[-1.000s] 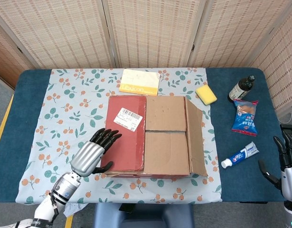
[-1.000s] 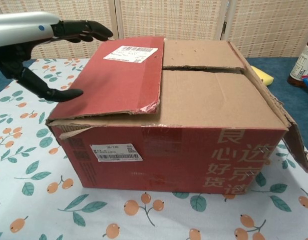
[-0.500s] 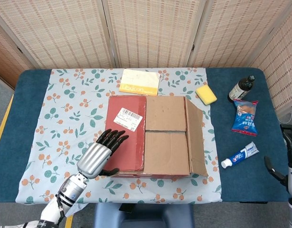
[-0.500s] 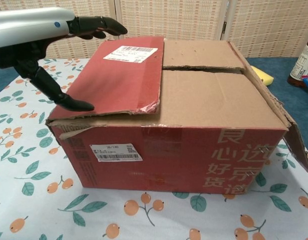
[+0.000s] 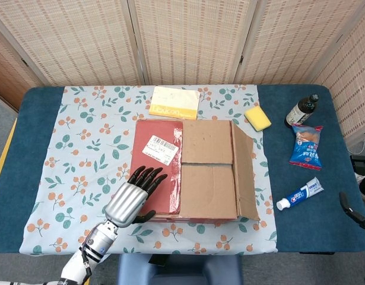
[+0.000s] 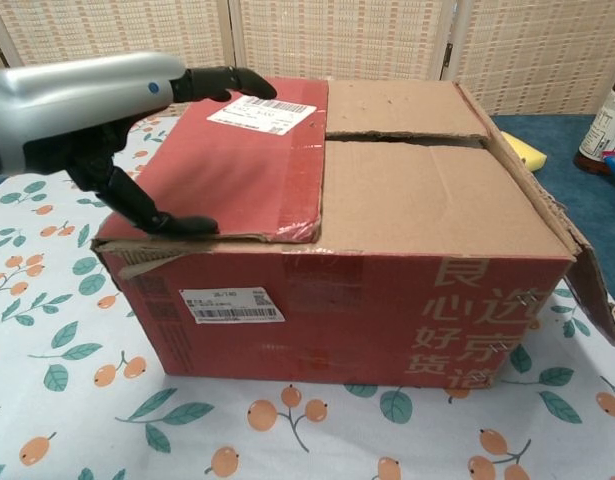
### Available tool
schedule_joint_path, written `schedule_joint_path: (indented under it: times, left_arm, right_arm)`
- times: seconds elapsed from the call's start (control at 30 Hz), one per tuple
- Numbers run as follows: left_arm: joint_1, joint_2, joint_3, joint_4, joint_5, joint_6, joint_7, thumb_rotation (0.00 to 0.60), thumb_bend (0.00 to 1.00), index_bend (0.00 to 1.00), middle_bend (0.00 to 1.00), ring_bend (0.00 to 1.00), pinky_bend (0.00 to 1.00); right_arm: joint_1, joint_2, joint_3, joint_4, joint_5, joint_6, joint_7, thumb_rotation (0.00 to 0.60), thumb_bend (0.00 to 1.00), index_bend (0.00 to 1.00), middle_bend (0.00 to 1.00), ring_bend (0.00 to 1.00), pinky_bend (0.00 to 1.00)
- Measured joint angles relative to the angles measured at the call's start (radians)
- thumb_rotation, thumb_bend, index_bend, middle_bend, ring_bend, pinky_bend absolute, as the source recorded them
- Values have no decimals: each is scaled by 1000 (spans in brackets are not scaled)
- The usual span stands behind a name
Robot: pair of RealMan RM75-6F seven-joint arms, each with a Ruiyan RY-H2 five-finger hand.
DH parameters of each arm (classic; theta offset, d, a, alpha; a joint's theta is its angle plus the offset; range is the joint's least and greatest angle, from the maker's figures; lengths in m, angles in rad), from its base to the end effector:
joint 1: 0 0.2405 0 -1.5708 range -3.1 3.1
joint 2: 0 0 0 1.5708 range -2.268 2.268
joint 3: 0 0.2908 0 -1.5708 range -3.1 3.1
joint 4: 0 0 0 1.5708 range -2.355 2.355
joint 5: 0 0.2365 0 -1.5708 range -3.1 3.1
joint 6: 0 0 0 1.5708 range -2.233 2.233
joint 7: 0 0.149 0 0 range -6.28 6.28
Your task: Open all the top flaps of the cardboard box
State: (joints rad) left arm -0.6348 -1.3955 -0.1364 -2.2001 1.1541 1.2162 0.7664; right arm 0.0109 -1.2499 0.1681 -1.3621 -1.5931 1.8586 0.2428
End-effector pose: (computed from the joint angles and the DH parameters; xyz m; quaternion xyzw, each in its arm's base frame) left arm -0.0704 0.2540 0.0269 -0.7504 -0.3413 -0.4367 0.3602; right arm -0.3610 -0.1767 0.1882 0.4885 -0.2646 0.5594 0.6152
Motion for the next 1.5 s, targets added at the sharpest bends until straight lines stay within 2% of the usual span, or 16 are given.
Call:
schedule_joint_path:
  times: [0.5,1.13,1.5]
  left_arm:
    - [-3,39,17,-77,-8,58,57,600,223,0,49,0,0]
    - [-31,-5,35,-54,-20,66,100,600,222,0,44,0,0]
    - [-30,-53,37,-13,19,97,101,600,228,0,44,0,0]
  right_arm:
    - [4,-7,1,-4,0,-15,-22,600,393,0,0,0,0]
    - [-4,2,7,-9,1,-7,1,600,392,0,0,0,0]
    - [-6,6,10,-14,7,-11,5,600,393,0,0,0,0]
